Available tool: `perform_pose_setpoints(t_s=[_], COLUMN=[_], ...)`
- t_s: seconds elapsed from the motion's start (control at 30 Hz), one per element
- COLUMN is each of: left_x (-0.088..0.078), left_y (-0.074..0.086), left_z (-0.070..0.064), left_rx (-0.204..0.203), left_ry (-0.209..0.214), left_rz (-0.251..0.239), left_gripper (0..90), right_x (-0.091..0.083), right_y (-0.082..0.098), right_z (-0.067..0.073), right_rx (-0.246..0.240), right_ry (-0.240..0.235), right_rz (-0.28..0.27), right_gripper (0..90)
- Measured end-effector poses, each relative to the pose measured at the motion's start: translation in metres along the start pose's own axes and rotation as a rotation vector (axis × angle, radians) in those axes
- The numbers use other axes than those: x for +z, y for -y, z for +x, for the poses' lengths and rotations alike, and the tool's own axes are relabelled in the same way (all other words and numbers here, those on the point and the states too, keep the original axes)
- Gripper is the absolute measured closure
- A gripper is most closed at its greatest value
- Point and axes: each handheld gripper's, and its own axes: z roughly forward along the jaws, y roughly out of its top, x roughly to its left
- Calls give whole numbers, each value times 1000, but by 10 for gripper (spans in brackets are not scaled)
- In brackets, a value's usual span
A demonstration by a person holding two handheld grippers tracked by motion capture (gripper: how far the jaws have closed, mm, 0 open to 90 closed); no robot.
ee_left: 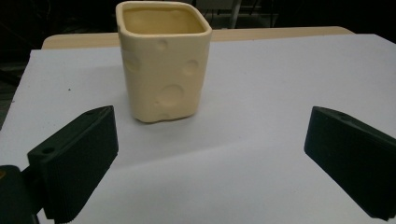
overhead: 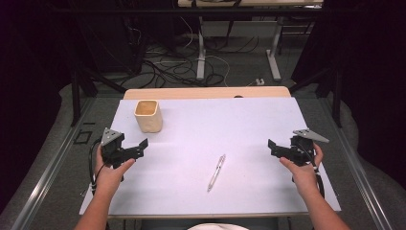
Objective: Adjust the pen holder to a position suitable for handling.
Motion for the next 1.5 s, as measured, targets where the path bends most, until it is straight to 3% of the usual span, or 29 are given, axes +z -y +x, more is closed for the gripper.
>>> perform_pose_setpoints(t_s=[0.3,0.67,1.07,1.17,1.37,1.5], left_x=[-1,0,13,17,27,36], left_y=[-3,-22,-58,-69,-85,-96], left_z=[4,13,18,19,23,26], left_rx=[-25,-98,-65,-69,-35,-12], left_ry=[-20,-60,-76,-72,-88,-121], left_rz=[-6,-73,-103,-91,-68,-57], left_gripper=[95,159,224,241,290,302], right_x=[2,7,6,6,7,8], right_y=[1,2,4,5,6,6], right_z=[2,8,7,6,4,3], right_rx=[-14,-44,-41,-39,-32,-30], right_ry=[-1,-6,10,10,12,12], right_rz=[-3,3,15,16,26,30], right_gripper=[31,66,79,85,91,96])
